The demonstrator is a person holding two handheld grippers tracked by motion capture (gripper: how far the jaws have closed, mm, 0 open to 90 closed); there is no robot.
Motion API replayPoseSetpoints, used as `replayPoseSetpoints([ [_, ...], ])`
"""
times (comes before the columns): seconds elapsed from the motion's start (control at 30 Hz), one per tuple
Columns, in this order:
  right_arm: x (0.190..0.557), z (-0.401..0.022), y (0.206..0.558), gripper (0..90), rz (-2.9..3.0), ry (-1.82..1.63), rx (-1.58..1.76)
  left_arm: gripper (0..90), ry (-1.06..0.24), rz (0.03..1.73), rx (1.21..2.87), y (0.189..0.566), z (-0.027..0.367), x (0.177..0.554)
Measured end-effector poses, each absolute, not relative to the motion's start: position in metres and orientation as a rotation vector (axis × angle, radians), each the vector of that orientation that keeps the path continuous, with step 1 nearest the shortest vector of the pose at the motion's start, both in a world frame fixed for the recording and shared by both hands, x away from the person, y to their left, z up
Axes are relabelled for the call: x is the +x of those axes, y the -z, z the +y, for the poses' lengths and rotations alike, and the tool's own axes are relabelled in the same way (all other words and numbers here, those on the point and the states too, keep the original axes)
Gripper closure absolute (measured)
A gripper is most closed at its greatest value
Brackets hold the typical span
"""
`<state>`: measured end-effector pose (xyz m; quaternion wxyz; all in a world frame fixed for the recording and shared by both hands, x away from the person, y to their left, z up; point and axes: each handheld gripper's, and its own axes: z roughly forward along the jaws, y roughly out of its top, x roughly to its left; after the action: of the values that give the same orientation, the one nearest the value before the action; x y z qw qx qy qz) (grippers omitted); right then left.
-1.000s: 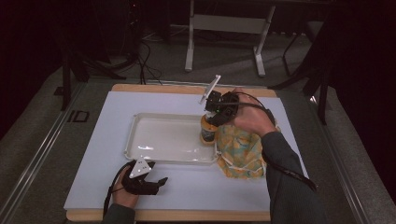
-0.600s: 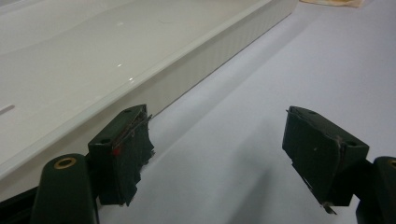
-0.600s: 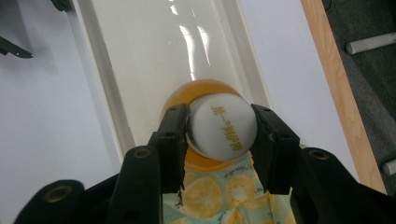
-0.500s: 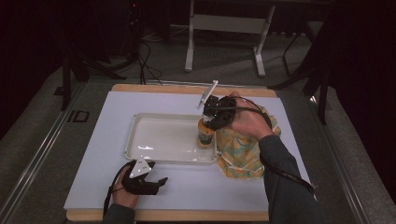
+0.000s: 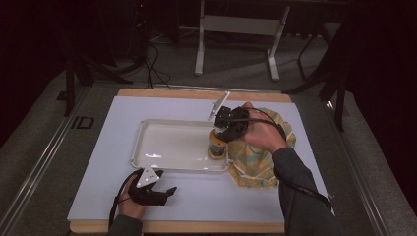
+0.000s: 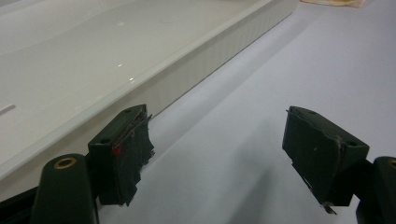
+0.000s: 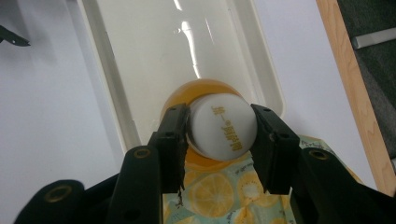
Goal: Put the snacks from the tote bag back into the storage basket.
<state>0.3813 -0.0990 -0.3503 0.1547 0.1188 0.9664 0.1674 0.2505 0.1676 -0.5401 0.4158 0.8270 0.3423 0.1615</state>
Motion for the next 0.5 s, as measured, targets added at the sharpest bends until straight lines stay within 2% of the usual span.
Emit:
replayPoseSetpoints([
  [0.5,0.376,-0.105,0.361,58.6,2.784,-0.460,0.354,23.4,-0.402,0.860,2.077,0.540,0.167,0.251],
])
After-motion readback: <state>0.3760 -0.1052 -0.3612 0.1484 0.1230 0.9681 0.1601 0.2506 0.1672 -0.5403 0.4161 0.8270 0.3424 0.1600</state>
